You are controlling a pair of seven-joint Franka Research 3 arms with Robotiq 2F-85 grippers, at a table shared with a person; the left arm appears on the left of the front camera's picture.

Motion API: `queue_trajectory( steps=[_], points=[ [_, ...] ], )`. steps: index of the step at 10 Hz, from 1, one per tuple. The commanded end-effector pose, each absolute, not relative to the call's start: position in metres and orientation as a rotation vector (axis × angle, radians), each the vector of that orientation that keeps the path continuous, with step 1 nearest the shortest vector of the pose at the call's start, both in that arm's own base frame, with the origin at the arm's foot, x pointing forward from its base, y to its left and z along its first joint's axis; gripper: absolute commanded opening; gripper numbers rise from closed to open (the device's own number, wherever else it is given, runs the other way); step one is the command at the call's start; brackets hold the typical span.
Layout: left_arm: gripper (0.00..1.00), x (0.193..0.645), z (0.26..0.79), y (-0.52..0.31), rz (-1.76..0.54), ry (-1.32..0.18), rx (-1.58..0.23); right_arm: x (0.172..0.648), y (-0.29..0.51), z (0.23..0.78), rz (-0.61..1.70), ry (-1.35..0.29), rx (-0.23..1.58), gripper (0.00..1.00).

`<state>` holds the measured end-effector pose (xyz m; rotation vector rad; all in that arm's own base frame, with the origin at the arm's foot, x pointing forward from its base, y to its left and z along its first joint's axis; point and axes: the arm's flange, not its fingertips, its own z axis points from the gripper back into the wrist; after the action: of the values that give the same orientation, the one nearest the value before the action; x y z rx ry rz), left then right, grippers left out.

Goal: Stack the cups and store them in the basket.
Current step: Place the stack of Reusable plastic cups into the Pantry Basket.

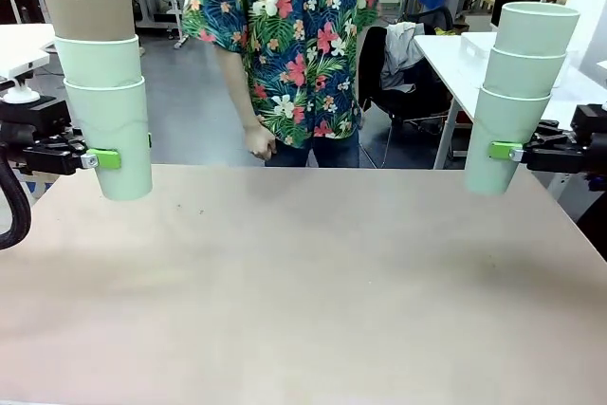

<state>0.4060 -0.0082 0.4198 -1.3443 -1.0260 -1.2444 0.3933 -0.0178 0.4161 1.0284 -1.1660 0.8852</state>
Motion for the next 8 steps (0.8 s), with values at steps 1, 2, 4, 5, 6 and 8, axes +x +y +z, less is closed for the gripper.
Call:
queue_trajectory(
  steps=[1, 2, 4, 5, 6, 8],
  points=[
    [0.84, 0.4050, 0.4242, -0.0084, -1.250, -1.034, -1.347, 0.3957, -0.0185, 0.4205, 0.898, -1.172, 1.021, 0.87],
    [0.84, 0.4050, 0.4242, -0.0084, -1.250, -1.034, -1.347, 0.3957, -0.0185, 0.4205, 0.898, -1.172, 1.021, 0.87],
    [0.84, 0.4050, 0.4242, -0.0084, -1.250, -1.034, -1.347, 0.3957, -0.0185, 0.4205, 0.898, -1.172, 1.021, 0.87],
    [0.84, 0.4050, 0.4242, -0.0084, -1.250, -1.034, -1.347, 0.3957, -0.0185, 0.4205, 0.898, -1.172, 1.021, 0.87],
    [0.84, 0.4050, 0.4242, -0.0084, -1.250, -1.034, -1.347, 0.3957, -0.0185, 0.4205, 0.898, -1.172, 1.021, 0.87],
    [0.84, 0.4050, 0.4242, -0.0084, -1.250, -1.034, -1.347, 0.3957, -0.0185, 0.4205, 0.898, -1.172, 1.021, 0.87]
  ],
)
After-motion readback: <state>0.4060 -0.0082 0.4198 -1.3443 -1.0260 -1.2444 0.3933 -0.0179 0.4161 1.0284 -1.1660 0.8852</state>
